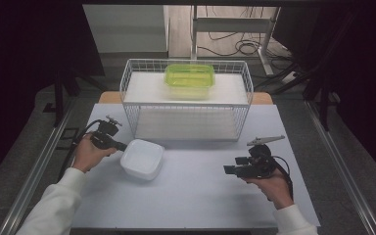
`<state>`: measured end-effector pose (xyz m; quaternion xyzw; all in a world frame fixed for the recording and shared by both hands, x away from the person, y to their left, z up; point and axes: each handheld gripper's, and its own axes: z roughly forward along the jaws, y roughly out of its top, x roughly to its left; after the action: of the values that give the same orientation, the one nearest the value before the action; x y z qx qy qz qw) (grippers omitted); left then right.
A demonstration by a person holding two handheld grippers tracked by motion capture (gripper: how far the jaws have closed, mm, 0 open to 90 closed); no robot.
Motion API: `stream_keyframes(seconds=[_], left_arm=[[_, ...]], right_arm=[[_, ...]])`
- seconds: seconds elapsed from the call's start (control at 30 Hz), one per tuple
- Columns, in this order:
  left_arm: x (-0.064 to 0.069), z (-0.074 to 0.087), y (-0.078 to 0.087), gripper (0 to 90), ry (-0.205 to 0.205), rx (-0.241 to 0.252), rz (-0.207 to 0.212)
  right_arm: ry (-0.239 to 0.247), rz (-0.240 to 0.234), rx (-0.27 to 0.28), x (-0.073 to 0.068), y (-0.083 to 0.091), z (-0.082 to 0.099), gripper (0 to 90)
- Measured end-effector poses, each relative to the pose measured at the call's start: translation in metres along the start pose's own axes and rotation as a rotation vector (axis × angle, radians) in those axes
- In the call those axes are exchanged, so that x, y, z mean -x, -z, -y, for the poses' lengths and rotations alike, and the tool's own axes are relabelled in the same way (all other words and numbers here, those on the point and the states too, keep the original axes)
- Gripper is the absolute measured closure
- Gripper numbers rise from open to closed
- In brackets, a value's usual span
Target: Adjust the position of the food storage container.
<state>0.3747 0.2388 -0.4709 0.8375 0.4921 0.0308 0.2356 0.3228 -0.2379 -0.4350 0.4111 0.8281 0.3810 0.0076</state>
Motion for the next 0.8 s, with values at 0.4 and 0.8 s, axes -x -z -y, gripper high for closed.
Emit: stream_keyframes(seconds=[0.4,0.8], left_arm=[[0.046,0.004,-0.011,90.0,-0.038,0.016,0.100],[0.083,0.006,-0.024,90.0,-0.062,0.005,0.169]], right_arm=[[0.001,-0.003,-0.005,-0.003,-0.002,-0.001,32.9],[-0.001,-0.002,-0.014,-0.002,-0.005,0.000,32.8]])
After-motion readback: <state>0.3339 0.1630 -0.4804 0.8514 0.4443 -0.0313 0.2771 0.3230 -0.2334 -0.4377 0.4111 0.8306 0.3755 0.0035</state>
